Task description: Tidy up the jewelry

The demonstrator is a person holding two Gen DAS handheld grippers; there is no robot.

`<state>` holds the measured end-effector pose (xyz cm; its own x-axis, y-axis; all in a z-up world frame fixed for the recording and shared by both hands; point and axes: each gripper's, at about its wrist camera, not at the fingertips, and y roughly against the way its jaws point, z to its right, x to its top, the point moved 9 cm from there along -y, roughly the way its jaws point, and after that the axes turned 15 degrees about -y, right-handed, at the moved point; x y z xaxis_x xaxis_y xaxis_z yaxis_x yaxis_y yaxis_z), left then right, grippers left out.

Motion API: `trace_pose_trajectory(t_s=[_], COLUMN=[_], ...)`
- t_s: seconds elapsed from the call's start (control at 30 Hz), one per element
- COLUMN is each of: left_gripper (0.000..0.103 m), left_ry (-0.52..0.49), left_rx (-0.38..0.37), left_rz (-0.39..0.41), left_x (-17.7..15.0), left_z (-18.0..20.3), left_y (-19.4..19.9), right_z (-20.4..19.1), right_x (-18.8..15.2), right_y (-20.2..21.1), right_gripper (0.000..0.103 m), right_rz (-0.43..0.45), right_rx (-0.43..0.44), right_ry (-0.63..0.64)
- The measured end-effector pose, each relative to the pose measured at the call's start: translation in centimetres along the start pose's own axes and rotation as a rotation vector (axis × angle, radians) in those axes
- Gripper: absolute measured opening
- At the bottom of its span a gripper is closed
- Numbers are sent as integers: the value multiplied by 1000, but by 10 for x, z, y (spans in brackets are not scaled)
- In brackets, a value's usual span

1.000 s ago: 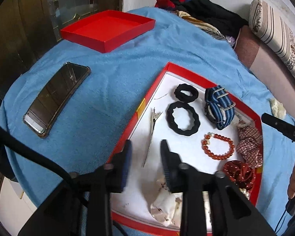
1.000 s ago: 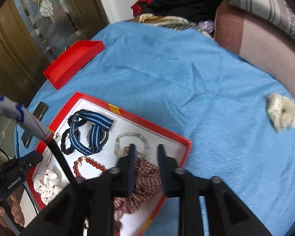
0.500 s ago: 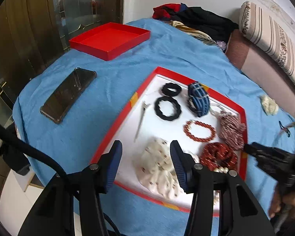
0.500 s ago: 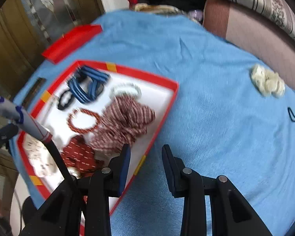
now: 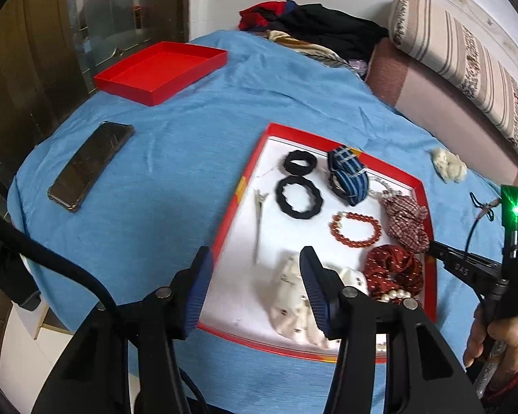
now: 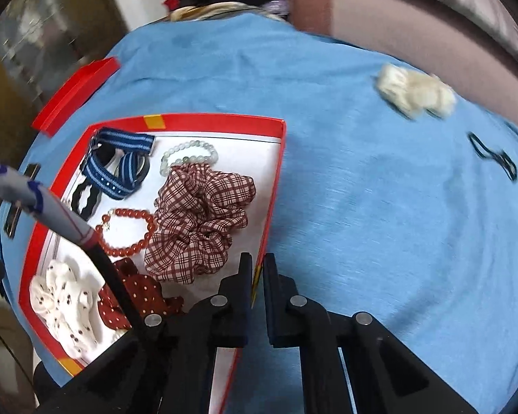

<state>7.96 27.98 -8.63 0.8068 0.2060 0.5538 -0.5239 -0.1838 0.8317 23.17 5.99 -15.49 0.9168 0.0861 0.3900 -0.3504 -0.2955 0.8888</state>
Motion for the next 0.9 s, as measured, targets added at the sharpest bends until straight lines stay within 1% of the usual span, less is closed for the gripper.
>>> trace_pose_trajectory(t_s=[0.13,0.23,0.3,0.33,0.37,0.43,0.53,0.57,0.63,0.7,0.77,0.83,0.9], left_gripper=[53,63,68,73,75,76,77,80,86,87,88,91,92], left_ry=[-31,-60,-69,-73,-77,-92,-125,-135,-150,-160,-169,-170,-164], left_rx=[-2,29,56,68,76,87,123,140,157,180,207,229,232], left_rz=[12,33,66,77,89,114,161,175,191,204,217,232,235], left_x=[2,4,7,8,9,10,10,8,5,-1,-5,-13,-20], left_z=[17,30,37,40,43,52,63,66,73,79,83,88,92], left_y=[0,4,12,15,19,29,47,52,62,70,76,84,92], right_z=[25,40,49,52,53,55,60,61,61,61,62,65,68], right_x=[-4,-5,-5,-5,-5,-6,-17,-23,-36,-49,-65,-78,-90], right_y=[10,15,15,16,17,24,47,56,72,85,96,106,115], right_gripper=[5,5,5,5,8,11,21,27,34,38,45,49,49], right_rz=[14,34,31,30,31,40,79,93,118,133,151,172,192], right_rx=[12,-9,-12,-9,-4,31,58,55,45,45,36,16,5], right_ry=[-53,-80,-103,-109,-110,-116,-114,-101,-73,-43,-11,9,22])
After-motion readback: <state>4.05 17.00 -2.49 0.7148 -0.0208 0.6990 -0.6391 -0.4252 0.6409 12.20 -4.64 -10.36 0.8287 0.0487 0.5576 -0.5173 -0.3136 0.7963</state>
